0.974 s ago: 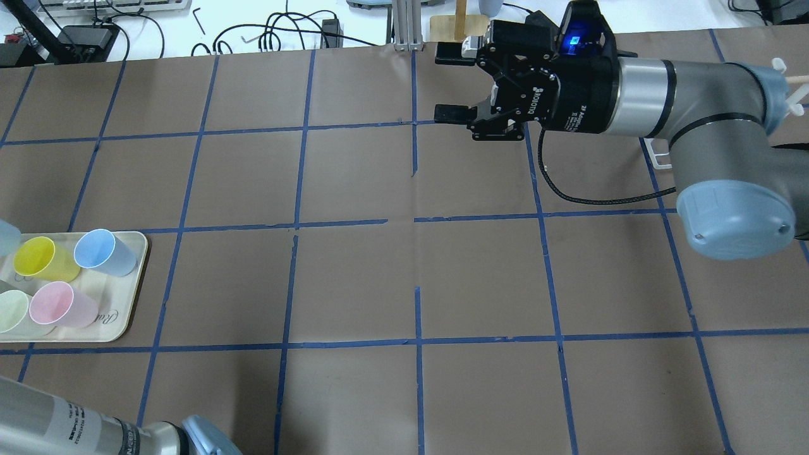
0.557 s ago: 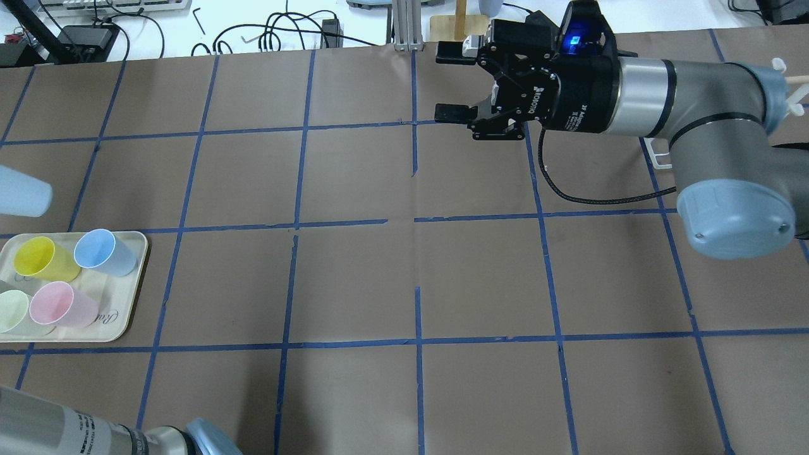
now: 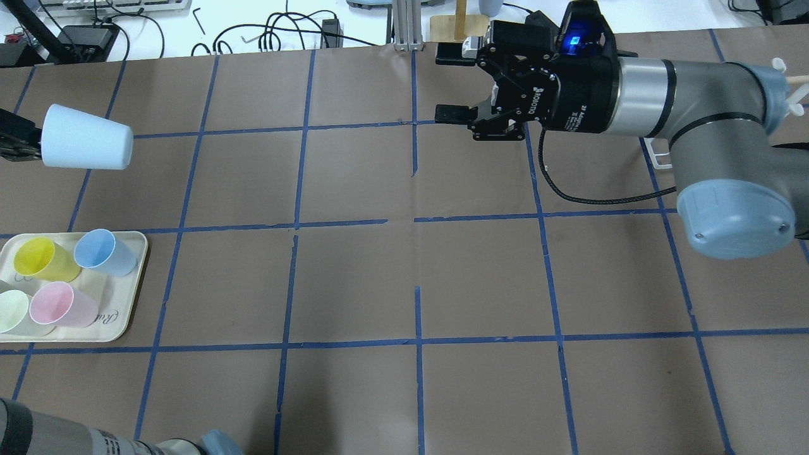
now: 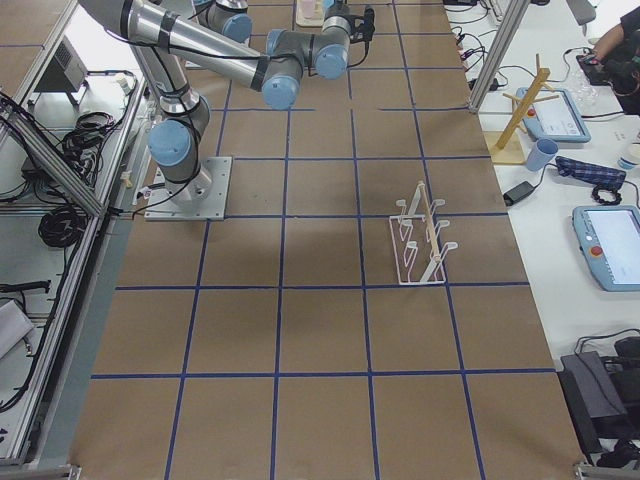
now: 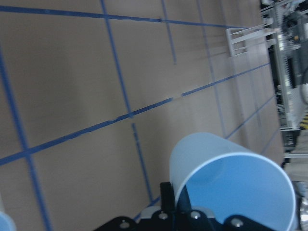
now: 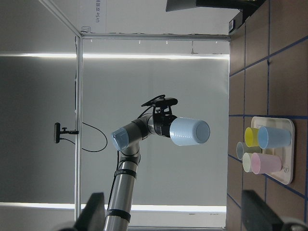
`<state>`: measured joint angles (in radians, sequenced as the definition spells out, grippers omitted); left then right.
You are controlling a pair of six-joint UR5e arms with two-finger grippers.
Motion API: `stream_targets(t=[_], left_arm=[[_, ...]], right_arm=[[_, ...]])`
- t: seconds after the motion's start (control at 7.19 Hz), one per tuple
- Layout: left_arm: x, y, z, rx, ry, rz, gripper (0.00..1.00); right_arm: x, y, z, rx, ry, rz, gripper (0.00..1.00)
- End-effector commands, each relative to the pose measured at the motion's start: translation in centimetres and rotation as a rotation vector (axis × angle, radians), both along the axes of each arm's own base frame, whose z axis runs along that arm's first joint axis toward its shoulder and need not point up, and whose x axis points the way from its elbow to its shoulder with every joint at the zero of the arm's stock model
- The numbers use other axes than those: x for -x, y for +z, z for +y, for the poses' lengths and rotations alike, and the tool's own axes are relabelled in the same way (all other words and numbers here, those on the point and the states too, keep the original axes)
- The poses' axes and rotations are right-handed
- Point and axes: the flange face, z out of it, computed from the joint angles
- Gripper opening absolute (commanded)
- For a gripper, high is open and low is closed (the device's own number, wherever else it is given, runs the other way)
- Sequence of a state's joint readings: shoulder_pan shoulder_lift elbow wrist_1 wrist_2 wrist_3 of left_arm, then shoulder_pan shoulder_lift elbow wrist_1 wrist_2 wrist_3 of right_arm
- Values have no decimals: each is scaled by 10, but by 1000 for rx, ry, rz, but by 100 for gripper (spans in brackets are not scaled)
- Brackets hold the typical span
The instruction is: Transfer IKEA cup to right arm and place on rack
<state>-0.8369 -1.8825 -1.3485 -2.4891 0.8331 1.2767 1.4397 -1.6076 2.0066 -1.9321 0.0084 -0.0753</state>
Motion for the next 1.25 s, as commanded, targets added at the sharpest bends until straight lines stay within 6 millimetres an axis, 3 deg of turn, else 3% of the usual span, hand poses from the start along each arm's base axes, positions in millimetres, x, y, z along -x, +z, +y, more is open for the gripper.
stream_targets(t=[0.0,0.14,0.42,0.56,0.7,1.11], left_arm=[[68,-28,5,-123,49,191,0],[113,-39,5,-123,116,270,0],[222,-25,-9,-64,175,337,0],[253,-24,-9,-52,188,362,0],[270,-30,-5,-34,234,389,0],[282,-33,6,25,202,385,0]], right_arm=[[0,-1,0,-7,1,11,100],[-1,-5,0,-26,3,8,100],[-3,-7,1,-80,6,3,100],[-3,-12,2,-155,6,-8,100],[-3,-10,2,-199,6,-19,100],[-6,-10,4,-207,14,-22,100]])
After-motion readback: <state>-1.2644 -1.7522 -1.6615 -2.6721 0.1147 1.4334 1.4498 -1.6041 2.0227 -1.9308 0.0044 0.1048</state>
